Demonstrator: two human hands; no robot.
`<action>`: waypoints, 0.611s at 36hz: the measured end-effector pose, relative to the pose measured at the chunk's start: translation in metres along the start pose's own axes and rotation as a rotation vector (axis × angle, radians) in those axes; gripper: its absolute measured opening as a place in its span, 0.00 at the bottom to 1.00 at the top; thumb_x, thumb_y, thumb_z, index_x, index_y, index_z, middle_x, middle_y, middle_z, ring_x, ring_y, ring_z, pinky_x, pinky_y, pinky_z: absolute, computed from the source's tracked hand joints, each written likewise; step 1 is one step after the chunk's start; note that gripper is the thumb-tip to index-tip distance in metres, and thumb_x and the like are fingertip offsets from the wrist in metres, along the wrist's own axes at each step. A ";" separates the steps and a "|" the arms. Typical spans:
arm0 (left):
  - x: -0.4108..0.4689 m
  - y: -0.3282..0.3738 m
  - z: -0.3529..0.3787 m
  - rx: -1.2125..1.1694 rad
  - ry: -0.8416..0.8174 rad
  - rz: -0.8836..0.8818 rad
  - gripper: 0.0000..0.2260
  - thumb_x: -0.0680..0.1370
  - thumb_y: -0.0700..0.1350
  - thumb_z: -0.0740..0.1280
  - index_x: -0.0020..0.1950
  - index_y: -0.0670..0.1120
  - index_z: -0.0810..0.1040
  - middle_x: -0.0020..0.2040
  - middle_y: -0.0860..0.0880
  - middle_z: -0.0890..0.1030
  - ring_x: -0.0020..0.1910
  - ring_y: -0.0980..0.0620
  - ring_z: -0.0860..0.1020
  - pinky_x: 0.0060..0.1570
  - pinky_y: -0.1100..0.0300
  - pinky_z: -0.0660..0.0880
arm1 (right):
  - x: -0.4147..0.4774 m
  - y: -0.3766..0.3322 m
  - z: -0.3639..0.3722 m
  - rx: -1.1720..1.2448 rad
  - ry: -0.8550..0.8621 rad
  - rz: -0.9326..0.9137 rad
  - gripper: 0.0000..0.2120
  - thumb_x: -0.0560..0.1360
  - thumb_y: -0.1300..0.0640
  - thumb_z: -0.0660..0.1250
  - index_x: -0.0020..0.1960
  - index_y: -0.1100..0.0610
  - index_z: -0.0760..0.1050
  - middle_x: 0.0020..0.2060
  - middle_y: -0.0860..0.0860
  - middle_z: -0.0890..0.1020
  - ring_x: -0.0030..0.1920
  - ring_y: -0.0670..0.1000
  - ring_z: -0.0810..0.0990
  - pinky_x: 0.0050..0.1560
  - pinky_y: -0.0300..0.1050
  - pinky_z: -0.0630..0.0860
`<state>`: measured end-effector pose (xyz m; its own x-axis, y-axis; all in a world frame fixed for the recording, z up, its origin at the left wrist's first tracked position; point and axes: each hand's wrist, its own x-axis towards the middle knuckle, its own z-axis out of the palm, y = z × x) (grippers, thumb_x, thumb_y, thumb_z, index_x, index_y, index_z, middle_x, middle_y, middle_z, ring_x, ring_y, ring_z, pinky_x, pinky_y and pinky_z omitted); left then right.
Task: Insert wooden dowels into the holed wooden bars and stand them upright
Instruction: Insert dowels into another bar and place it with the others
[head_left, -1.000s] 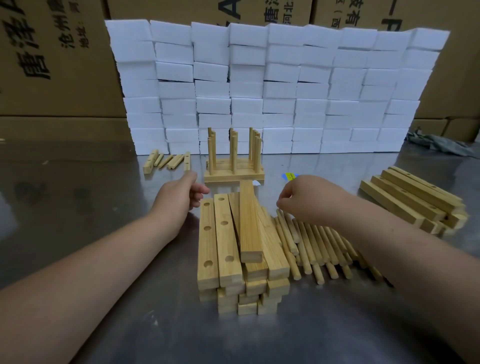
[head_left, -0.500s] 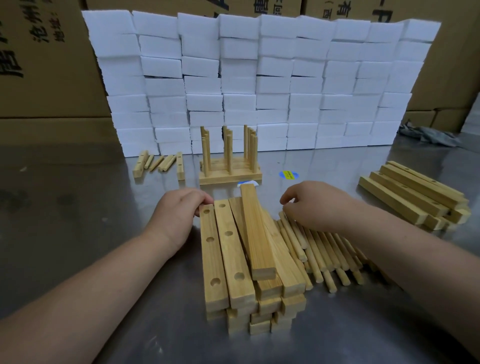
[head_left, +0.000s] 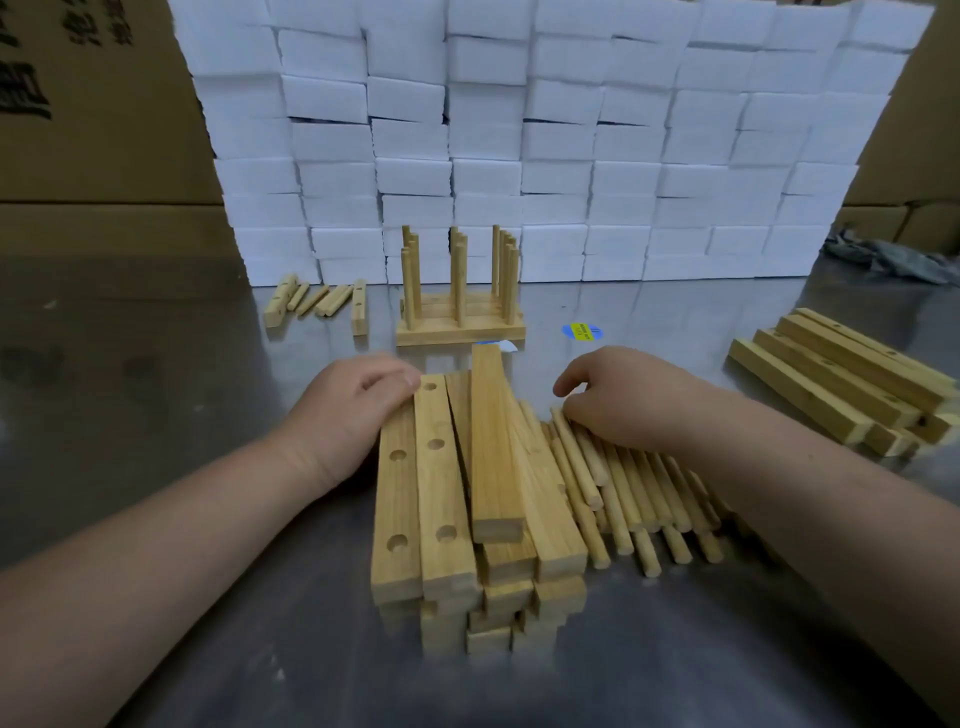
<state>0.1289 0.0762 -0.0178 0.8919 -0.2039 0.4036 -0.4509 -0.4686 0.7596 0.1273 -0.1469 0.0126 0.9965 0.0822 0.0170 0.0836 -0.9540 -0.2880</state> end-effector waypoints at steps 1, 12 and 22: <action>0.001 -0.001 0.000 -0.004 0.006 -0.012 0.16 0.72 0.51 0.58 0.43 0.42 0.82 0.46 0.42 0.81 0.48 0.47 0.77 0.54 0.54 0.70 | 0.000 0.000 0.000 0.004 -0.001 -0.004 0.16 0.75 0.57 0.59 0.61 0.49 0.75 0.57 0.47 0.78 0.56 0.50 0.75 0.48 0.39 0.67; -0.003 0.002 -0.004 -0.016 0.029 -0.043 0.14 0.72 0.52 0.55 0.44 0.54 0.79 0.46 0.52 0.81 0.50 0.55 0.76 0.51 0.60 0.69 | -0.001 -0.002 -0.010 0.227 0.145 0.022 0.10 0.70 0.60 0.58 0.37 0.58 0.78 0.25 0.49 0.76 0.31 0.51 0.76 0.31 0.39 0.69; -0.002 0.011 -0.003 0.019 0.090 0.120 0.17 0.74 0.49 0.50 0.59 0.48 0.70 0.54 0.50 0.74 0.53 0.63 0.72 0.53 0.77 0.64 | -0.004 -0.001 -0.025 0.355 0.325 0.015 0.13 0.74 0.57 0.59 0.43 0.66 0.75 0.23 0.50 0.65 0.24 0.50 0.62 0.29 0.39 0.60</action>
<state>0.1219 0.0741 -0.0092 0.8244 -0.1821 0.5358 -0.5528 -0.4618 0.6936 0.1236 -0.1532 0.0372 0.9530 -0.0792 0.2926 0.1180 -0.7921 -0.5989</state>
